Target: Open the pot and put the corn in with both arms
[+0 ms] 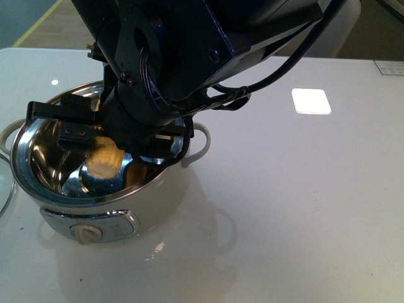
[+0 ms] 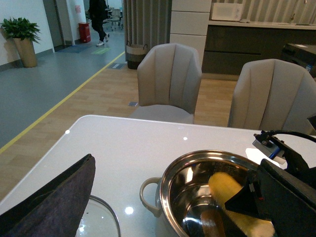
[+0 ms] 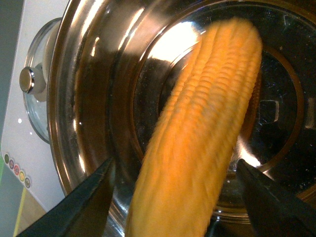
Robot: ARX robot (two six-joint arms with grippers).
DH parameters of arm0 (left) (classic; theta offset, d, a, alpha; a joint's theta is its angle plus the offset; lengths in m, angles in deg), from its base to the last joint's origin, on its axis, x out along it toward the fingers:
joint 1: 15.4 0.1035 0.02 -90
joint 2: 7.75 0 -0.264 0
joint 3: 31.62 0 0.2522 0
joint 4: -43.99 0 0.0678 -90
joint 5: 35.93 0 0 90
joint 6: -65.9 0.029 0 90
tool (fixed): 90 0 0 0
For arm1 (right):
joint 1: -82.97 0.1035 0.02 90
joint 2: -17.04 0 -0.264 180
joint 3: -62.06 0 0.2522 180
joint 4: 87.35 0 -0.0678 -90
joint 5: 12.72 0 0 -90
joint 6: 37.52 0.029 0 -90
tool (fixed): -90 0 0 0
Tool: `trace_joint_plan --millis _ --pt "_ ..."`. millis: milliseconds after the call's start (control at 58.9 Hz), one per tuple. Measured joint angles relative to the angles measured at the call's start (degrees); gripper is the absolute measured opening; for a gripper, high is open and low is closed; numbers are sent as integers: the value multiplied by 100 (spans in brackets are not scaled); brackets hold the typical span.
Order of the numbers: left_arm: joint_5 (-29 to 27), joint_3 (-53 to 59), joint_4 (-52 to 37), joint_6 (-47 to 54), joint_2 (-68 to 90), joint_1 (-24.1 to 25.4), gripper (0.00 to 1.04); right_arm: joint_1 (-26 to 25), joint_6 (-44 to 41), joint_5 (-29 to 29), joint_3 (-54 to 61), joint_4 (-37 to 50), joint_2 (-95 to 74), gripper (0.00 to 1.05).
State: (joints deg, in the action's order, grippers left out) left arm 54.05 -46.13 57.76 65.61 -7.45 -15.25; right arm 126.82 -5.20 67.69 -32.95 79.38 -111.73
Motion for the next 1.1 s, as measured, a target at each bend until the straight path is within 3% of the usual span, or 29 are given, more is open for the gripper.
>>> trace_joint_plan --millis 170,712,1103 --pt "0 0 0 0 0 0 98 -55 177 37 212 258 111 97" --pt "2 0 0 0 0 0 98 -1158 568 190 2251 1180 2966 96" --pt "0 0 0 0 0 0 98 -2131 -387 1620 4660 625 5967 96"
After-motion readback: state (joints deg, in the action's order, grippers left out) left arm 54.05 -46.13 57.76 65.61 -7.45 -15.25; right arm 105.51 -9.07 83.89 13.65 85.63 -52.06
